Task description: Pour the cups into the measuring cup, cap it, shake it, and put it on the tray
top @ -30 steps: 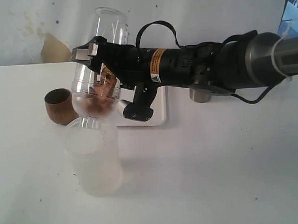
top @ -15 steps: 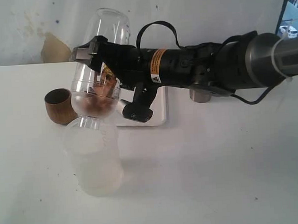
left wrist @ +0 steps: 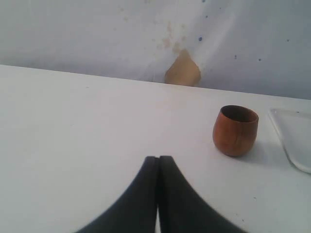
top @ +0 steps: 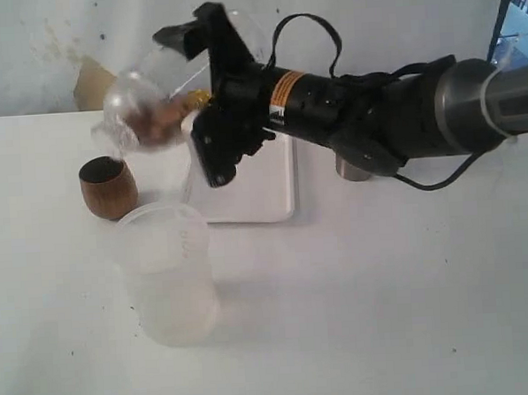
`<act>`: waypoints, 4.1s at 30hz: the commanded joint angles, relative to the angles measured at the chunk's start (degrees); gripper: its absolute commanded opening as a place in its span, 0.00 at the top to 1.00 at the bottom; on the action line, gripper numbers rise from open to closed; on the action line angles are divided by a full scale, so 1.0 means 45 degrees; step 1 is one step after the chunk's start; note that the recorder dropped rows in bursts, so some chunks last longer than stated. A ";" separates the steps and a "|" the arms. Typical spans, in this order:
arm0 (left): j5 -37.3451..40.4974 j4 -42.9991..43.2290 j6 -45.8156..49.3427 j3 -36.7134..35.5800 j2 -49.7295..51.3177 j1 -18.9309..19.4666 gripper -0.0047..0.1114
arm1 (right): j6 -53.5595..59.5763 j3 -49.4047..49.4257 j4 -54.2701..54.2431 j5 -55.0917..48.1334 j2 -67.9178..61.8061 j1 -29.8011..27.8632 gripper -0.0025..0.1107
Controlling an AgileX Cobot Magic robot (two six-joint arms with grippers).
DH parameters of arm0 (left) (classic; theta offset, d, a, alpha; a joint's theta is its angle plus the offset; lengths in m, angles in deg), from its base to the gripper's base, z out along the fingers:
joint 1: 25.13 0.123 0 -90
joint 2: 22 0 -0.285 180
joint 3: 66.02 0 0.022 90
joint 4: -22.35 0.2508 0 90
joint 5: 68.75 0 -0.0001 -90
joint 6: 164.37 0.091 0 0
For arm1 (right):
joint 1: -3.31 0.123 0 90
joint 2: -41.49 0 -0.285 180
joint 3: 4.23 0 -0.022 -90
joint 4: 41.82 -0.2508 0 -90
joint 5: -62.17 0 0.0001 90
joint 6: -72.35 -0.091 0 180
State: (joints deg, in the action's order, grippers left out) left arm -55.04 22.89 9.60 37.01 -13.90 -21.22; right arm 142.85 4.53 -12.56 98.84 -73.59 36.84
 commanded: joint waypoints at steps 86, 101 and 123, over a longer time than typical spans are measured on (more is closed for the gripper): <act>-0.0086 -0.0014 -0.0020 -0.0055 -0.0070 -0.0006 0.96 | -2.0287 -0.3059 0.2258 0.2246 -0.5576 -0.2249 0.05; -0.0086 -0.0014 -0.0020 -0.0055 -0.0070 -0.0006 0.96 | -2.0258 -0.3059 0.1957 -0.0177 -0.4456 -0.2249 0.05; -0.0086 -0.0014 -0.0020 -0.0055 -0.0070 -0.0006 0.96 | -2.0435 -0.3059 0.2071 0.0428 -0.1551 -0.2249 0.05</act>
State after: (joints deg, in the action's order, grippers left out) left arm -55.04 22.89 9.60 37.01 -13.90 -21.22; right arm 51.06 -9.09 -3.42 100.27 -83.36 26.87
